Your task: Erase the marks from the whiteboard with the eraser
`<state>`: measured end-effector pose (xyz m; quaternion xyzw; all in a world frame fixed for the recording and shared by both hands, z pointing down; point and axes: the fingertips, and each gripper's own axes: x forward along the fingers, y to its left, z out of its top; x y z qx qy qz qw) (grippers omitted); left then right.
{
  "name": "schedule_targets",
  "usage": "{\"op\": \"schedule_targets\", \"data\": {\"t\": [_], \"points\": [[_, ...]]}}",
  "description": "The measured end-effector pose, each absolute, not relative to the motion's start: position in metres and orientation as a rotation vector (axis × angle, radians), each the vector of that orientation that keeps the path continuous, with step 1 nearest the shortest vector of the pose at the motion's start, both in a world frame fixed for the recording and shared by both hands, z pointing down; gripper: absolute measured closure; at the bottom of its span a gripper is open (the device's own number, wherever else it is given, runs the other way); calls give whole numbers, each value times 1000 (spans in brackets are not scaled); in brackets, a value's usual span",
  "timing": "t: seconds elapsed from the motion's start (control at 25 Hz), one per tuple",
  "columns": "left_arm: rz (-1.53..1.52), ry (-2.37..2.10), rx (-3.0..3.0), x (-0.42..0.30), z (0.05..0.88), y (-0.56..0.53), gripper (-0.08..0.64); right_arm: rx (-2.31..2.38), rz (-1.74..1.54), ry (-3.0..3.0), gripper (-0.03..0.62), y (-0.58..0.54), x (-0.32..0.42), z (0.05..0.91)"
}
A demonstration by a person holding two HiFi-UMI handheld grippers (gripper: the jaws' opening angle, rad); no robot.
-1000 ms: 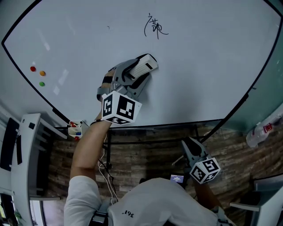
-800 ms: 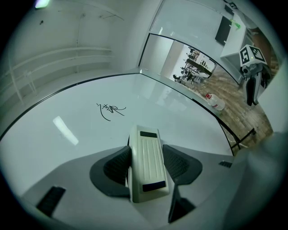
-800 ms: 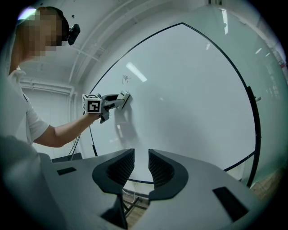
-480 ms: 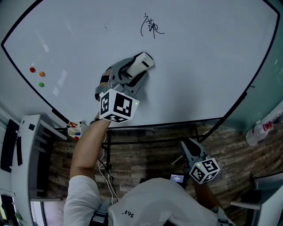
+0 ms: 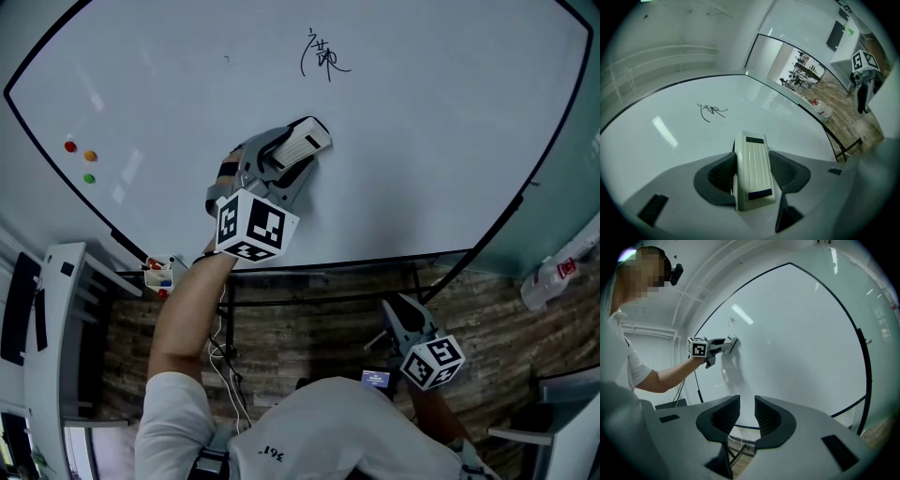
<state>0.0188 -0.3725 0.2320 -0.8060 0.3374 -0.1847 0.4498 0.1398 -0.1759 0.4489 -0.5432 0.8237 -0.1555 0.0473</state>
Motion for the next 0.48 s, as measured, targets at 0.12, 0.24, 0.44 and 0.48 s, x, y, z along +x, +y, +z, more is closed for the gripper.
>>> {"op": "schedule_targets", "data": {"t": [0.12,0.24,0.44,0.48], "points": [[-502,799,-1990,23,249,-371,325,-1653,-485,2511,480,-176,139,450],[-496,785,-1986,21,244,-366,324,-1650,-483,2511,480,-175,139,449],[-403,746,-1948,25,190,-343,324,-1653,-489,2505,480,-173,141,452],[-387,738,-1939,27,176,-339,324,-1653,-490,2503,480,-172,141,452]]}}
